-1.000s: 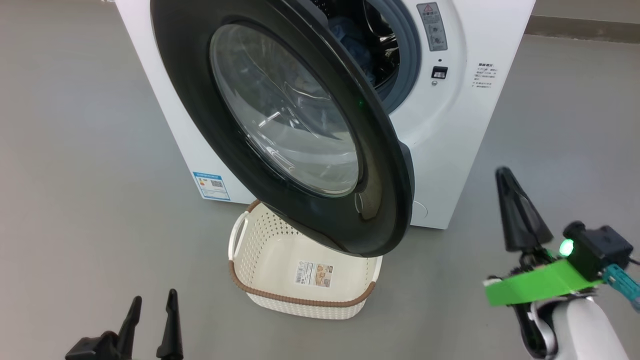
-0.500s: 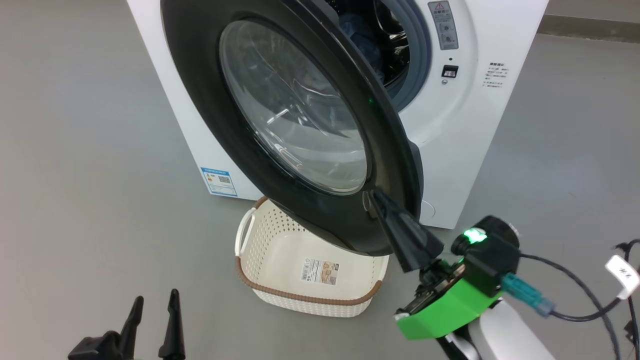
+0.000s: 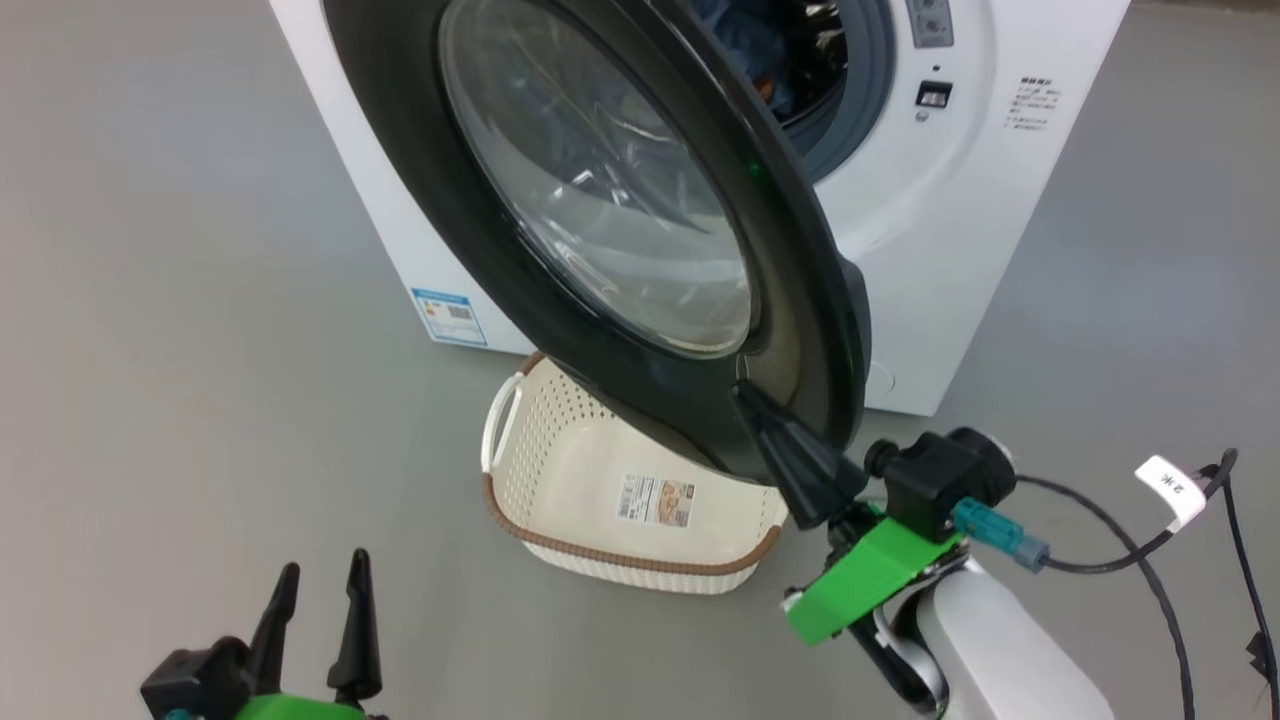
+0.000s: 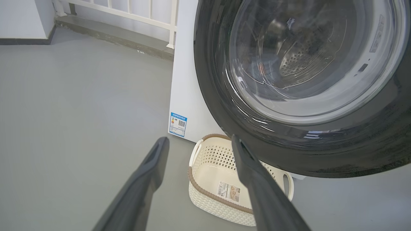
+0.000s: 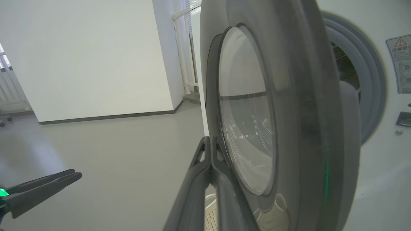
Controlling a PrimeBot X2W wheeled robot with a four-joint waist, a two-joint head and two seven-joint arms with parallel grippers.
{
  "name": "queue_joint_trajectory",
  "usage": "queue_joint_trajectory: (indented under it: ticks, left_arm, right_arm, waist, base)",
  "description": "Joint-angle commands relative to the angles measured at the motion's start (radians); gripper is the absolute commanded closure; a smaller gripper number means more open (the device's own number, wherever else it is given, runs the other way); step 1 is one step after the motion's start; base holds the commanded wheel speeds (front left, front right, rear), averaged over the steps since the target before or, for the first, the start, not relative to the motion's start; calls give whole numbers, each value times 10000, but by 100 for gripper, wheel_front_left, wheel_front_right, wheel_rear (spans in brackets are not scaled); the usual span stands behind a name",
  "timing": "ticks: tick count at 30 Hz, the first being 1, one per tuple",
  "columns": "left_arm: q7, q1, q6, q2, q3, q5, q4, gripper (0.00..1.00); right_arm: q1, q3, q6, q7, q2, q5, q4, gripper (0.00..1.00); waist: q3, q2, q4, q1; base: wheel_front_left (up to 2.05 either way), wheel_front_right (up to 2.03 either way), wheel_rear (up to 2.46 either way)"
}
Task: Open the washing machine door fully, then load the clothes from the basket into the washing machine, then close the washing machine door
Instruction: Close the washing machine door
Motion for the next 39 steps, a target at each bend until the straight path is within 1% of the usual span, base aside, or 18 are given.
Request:
queue_joint_trajectory:
  ticks: [1,12,25,39]
  left_arm:
    - [-120,-392,71,164,267,-121,-271,0]
    - [-120,-886,65,164,285,-370,-338,0]
    - [-120,-1446,-16,164,93,-705,-521,0]
    - [-120,-2183,-95,164,-47,-995,-999,0]
  right_arm:
    - [-347,124,14,-46,192,103,-159,100]
    - [-1202,-543,14,-46,53,-209,-173,100]
    - [-1925,-739,14,-46,-250,-439,-353,100]
    - [-3709,-1227,14,-46,-718,-819,-696,100]
  waist:
    - [316,0,118,0]
    - [1306,0,97,0]
    - [2322,0,-14,0]
    - [3963,0,-66,0]
  base:
    - [0,0,0]
    - [0,0,0]
    - [0,0,0]
    - [0,0,0]
